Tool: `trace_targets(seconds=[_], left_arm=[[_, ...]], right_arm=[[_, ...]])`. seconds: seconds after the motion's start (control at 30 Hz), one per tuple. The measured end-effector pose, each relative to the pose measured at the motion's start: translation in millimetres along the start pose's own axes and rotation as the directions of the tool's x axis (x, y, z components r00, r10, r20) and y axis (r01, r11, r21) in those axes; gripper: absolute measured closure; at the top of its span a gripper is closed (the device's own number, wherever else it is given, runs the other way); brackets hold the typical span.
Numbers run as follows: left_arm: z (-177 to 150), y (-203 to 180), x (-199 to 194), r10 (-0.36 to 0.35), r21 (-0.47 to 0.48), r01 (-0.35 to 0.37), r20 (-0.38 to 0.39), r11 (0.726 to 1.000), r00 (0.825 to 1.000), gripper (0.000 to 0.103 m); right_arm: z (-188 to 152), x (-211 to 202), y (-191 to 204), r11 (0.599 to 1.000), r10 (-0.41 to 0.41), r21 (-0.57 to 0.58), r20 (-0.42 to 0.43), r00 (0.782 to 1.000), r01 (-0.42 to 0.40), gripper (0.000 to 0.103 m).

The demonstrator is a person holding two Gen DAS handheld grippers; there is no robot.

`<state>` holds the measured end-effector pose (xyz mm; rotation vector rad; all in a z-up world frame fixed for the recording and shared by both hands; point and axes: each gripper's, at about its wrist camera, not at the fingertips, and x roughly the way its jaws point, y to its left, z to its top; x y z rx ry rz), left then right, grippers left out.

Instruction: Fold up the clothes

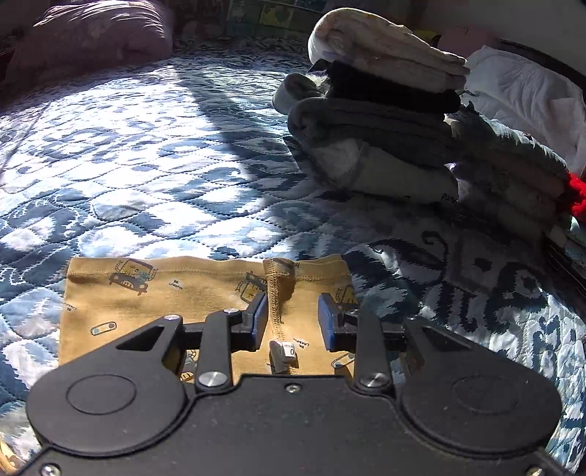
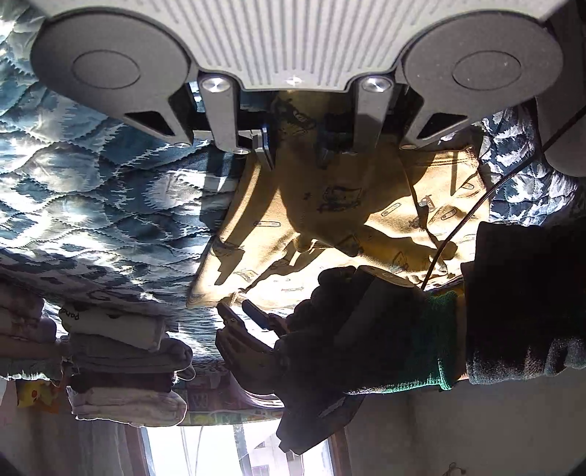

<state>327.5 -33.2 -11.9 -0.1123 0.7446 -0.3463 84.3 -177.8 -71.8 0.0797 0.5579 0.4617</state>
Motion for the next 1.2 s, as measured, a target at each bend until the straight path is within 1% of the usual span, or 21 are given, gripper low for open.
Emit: trace_targets(seconds=[0.07,0.1,0.2,0.23,0.33,0.43,0.53,0.63,0.73,0.83,0.93,0.97,1.03,1.07,1.13,1.2], left_arm=[[-2.6,17.1,-42.3,0.016,-0.038,-0.013,0.075,0.999,0.997,0.074],[-6.6,27.1,-61.7,0.031,-0.047,-0.026,0.098,0.999,0.995,0.074],[-22.7,61.6,-112.8,0.088,-0.094,-0.075,0.143,0.993,0.986,0.074],[-31.0,79.0,-132.1,0.123,-0.123,-0.105,0.155,0.987,0.980,0.074],[-54.4,120.0,-168.2,0.207,-0.218,-0.170,0.160,0.961,0.965,0.074],[-71.0,136.4,-171.0,0.196,-0.318,-0.140,0.153,0.938,0.969,0.074],[-87.6,152.8,-173.8,0.185,-0.414,-0.109,0.147,0.904,0.972,0.074],[-104.1,169.1,-176.6,0.173,-0.505,-0.079,0.143,0.859,0.974,0.074],[-120.7,185.5,-179.3,0.161,-0.591,-0.048,0.140,0.805,0.977,0.074],[-121.0,184.2,-168.8,0.166,-0.592,-0.055,0.134,0.804,0.977,0.074],[-123.5,186.1,-157.4,0.168,-0.605,-0.061,0.122,0.794,0.978,0.074],[-123.7,185.0,-155.4,0.166,-0.600,-0.062,0.118,0.797,0.979,0.075],[-124.0,182.7,-151.2,0.161,-0.590,-0.065,0.112,0.805,0.981,0.090],[-123.1,180.1,-152.0,0.165,-0.580,-0.068,0.116,0.812,0.979,0.101],[-118.5,173.6,-161.0,0.173,-0.581,-0.055,0.150,0.812,0.973,0.102],[-108.6,163.1,-175.6,0.167,-0.568,-0.019,0.209,0.823,0.964,0.103]], right_arm=[[1.2,-4.1,0.7,1.000,-0.002,0.003,0.016,1.000,0.002,0.077],[1.8,-6.4,1.2,1.000,-0.006,0.001,0.025,1.000,0.006,0.077],[4.6,-12.8,1.9,1.000,-0.012,0.001,0.055,0.998,0.012,0.077],[5.1,-14.4,2.4,1.000,-0.013,0.000,0.063,0.998,0.013,0.077],[6.1,-15.8,5.2,1.000,-0.017,-0.007,0.077,0.997,0.018,0.077],[5.1,-13.9,10.5,1.000,-0.022,-0.020,0.077,0.997,0.023,0.077],[3.2,-11.5,18.7,0.999,-0.017,-0.047,0.077,0.997,0.021,0.077],[0.3,-9.3,30.3,0.996,-0.003,-0.093,0.075,0.997,0.010,0.077],[-3.2,-7.5,38.1,0.992,0.016,-0.125,0.072,0.997,-0.007,0.077],[-2.0,-7.6,39.4,0.992,0.052,-0.118,0.073,0.996,-0.043,0.077],[1.3,-9.2,34.4,0.994,0.078,-0.089,0.087,0.993,-0.071,0.071],[2.0,-9.0,33.5,0.993,0.081,-0.088,0.088,0.993,-0.073,0.071],[3.2,-8.2,32.2,0.993,0.085,-0.088,0.089,0.992,-0.077,0.071],[3.7,-7.5,31.9,0.993,0.087,-0.089,0.088,0.992,-0.079,0.070],[3.5,-5.5,34.2,0.990,0.091,-0.112,0.077,0.993,-0.082,0.068],[2.0,-4.8,39.4,0.985,0.092,-0.152,0.070,0.993,-0.081,0.066]])
